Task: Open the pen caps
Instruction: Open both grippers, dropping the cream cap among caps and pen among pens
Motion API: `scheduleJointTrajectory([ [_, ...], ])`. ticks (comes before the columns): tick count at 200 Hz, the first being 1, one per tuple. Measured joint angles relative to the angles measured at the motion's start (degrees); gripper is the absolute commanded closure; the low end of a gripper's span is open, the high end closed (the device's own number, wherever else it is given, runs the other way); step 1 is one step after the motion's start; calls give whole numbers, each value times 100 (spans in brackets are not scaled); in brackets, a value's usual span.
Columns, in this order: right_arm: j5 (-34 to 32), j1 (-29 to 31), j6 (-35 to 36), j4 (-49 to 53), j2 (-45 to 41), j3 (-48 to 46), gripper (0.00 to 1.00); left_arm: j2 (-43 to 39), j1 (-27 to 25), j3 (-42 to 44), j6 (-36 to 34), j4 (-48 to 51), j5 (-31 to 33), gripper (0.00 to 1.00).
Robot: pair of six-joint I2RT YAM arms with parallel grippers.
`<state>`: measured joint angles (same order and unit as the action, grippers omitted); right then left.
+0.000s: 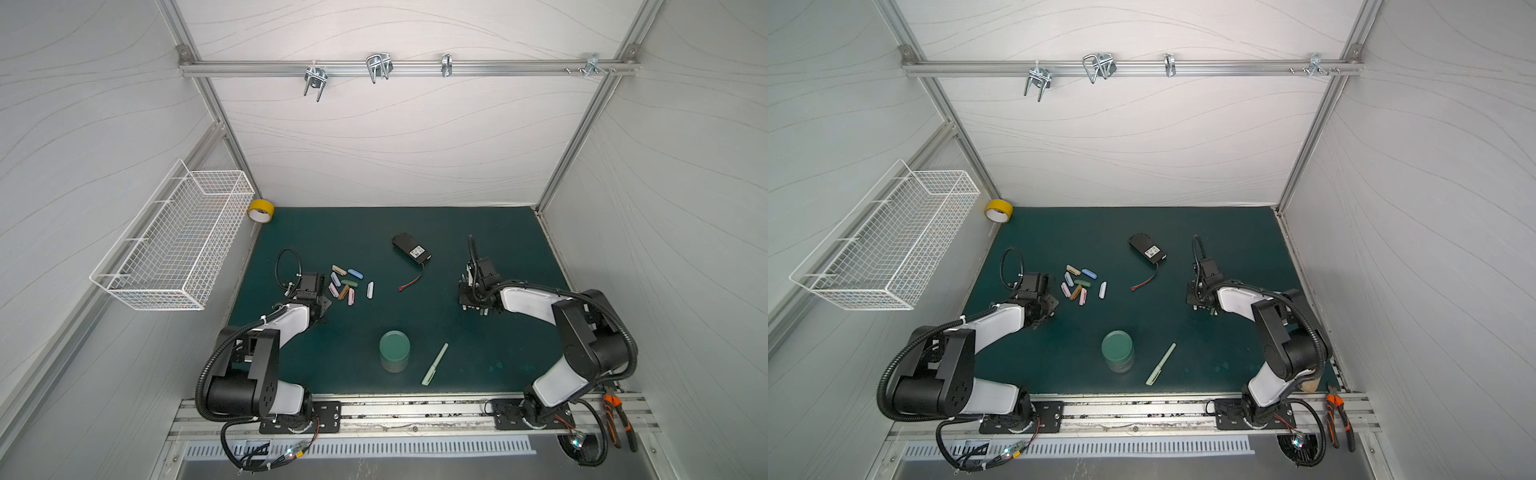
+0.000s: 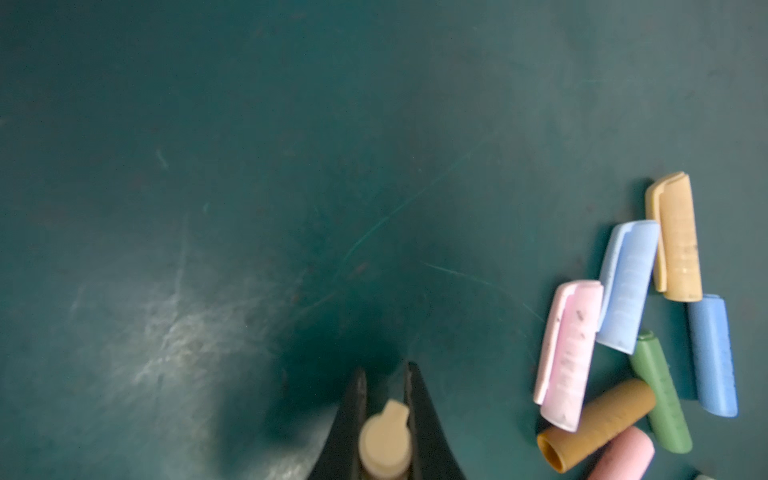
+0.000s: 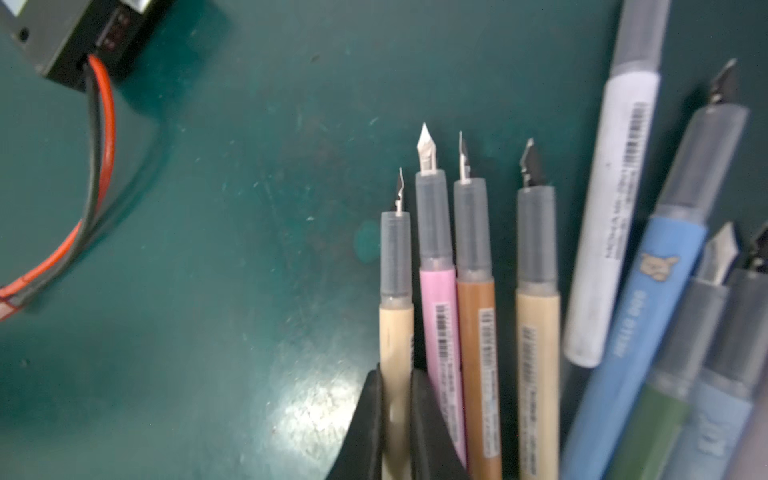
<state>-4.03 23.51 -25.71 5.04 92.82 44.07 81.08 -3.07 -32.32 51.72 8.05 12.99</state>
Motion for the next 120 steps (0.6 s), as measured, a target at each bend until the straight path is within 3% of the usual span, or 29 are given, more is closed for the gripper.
scheduleJointTrajectory([
  [33,4,-20,4,-33,-24,-33,82,85,9,-90,-37,-7,-37,72],
  [120,66,-20,59,-243,-769,-577,66,90,26,-166,-203,-31,-179,51],
])
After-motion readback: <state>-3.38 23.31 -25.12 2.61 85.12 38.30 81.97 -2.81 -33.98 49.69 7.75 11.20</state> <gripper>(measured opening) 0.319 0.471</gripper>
